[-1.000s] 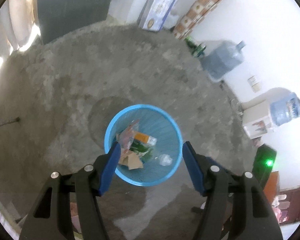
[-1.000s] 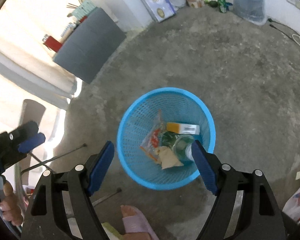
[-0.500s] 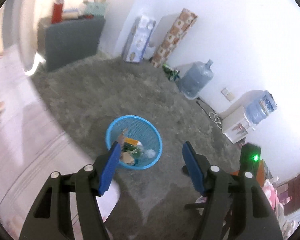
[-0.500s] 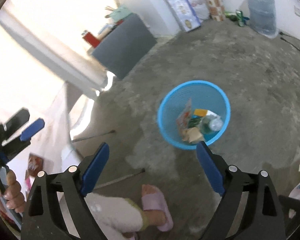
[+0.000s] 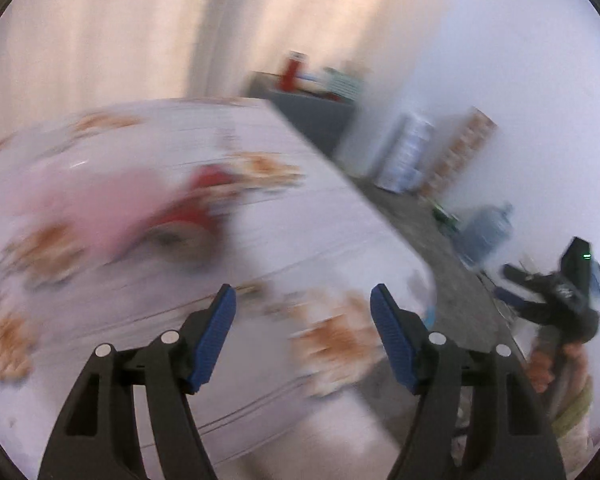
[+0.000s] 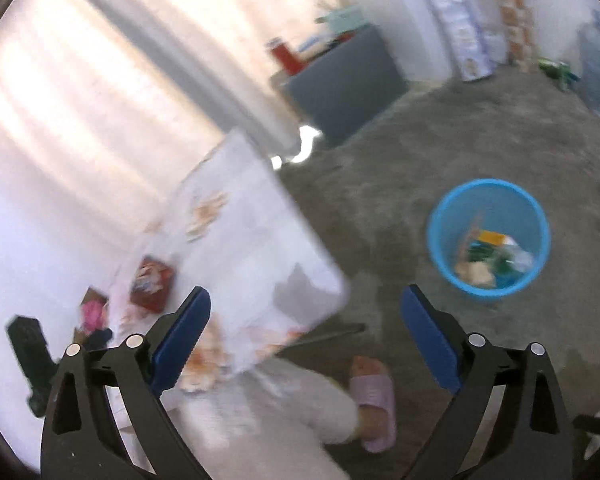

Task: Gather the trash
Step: 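Move both tools back over the table toward the remaining trash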

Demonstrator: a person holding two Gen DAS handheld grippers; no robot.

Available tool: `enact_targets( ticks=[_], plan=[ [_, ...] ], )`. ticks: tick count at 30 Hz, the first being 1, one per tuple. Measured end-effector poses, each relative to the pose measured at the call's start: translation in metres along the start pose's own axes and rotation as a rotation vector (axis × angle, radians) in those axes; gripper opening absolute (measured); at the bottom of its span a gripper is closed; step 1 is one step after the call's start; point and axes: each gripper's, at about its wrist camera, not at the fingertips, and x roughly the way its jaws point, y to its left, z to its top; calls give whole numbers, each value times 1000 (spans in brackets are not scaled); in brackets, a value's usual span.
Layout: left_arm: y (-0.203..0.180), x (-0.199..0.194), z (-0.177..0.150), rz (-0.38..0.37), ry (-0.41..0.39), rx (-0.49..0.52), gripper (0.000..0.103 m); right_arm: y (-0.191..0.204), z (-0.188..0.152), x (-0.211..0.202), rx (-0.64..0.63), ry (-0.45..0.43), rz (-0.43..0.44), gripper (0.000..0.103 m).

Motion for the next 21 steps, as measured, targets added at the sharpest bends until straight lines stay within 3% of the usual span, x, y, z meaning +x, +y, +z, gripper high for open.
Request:
enact_targets(
  ticks=[4,7,11,15,21],
  plan=[
    [48,-27,-24,107,-42,-75,68,58,1,30,-87,72,81,95],
    [80,-40,-37,132,-57,-158,68,97,0,55,-134,126,131,95],
    [100,-56,-50,163,-88,-197,68,156,-6,95,-187,200,198,95],
    [113,-68,-61,173,-96,-222,69,199,-14,134,-200,253,210,95],
    [146,-77,-69,179,-114,-274,71,226,-14,175,-122,281,176,95]
  ],
)
